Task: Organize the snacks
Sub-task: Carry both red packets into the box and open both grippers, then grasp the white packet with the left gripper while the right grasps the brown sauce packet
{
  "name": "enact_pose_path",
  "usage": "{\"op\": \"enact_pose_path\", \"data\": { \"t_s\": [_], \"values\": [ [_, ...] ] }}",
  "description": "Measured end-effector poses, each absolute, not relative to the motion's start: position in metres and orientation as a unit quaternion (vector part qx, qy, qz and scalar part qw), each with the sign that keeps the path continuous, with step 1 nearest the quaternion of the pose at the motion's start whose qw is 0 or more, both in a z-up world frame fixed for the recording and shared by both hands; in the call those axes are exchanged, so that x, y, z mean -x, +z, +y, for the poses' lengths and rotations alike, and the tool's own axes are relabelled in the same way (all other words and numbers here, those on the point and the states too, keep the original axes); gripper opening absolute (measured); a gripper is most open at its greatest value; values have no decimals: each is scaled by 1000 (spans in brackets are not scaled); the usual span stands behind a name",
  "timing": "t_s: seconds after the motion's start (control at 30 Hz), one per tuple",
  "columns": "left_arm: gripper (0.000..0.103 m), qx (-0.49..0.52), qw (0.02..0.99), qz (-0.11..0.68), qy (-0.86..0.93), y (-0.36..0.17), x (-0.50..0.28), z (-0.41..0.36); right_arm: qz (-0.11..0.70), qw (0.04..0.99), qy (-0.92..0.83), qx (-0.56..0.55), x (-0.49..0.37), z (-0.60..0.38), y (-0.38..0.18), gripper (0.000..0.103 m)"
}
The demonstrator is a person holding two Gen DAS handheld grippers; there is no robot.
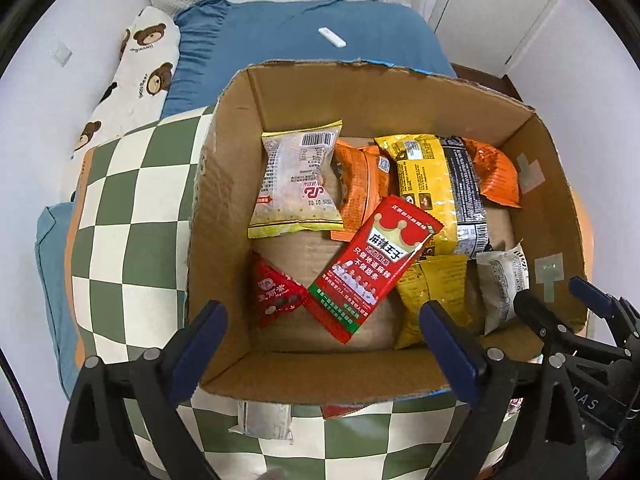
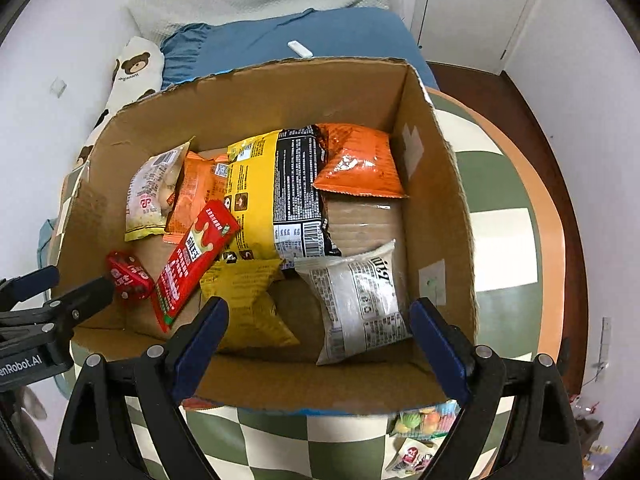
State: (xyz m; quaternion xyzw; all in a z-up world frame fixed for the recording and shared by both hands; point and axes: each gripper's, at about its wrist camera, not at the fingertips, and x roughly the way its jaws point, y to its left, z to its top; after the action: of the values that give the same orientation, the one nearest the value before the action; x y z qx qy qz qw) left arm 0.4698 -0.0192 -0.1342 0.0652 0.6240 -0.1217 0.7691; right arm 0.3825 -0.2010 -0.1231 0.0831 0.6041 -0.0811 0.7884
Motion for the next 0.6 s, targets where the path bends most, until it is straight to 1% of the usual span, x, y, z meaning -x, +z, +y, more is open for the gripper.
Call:
{"op": "enact_pose_path", "data": {
  "t_s": [0.2,0.6],
  "values": [
    [98,-51,800,587,-116,-111,-449,-11,577,808,-90,-74,-363,-198,-107,94],
    [98,-46,861,492,-123,-55,-383,8,481,870,-94,-45,-299,-179,-32,94]
  ]
}}
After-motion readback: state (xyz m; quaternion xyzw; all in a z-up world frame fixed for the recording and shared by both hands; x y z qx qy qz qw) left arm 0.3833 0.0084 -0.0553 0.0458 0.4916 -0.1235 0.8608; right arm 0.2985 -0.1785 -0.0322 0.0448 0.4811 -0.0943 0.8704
